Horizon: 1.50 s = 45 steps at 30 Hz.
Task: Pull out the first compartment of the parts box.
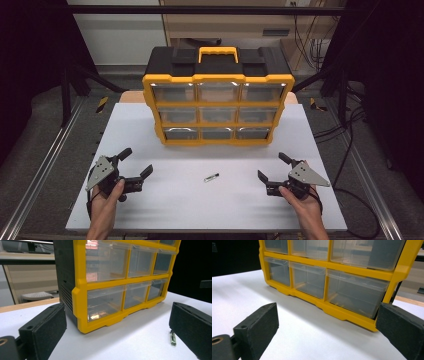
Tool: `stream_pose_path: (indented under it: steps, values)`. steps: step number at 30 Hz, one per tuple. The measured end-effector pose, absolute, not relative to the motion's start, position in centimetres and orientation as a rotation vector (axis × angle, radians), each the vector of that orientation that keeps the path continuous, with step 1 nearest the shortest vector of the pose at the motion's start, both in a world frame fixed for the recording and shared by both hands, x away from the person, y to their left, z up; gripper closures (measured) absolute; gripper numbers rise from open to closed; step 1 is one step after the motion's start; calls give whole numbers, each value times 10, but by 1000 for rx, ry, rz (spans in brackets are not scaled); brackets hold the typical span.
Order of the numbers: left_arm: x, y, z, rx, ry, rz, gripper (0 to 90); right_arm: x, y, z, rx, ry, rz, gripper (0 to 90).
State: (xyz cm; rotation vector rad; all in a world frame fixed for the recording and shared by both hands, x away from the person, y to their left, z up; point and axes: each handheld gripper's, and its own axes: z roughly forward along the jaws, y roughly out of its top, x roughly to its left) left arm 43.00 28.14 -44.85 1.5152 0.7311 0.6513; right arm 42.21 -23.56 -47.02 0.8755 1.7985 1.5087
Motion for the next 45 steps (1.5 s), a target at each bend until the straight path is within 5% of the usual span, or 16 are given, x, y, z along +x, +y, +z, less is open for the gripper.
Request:
stream_pose_path:
  steps: [30,37,45]
  values:
    - [441,235,-400,1811,570,918,31,421,-229,-463,983,1769,1473,51]
    - [447,211,-381,1931,448,1143,57,419,-228,-463,974,1781,1458,51]
    - [462,201,-366,2014,393,1241,83,420,-229,-464,982,1778,1449,48]
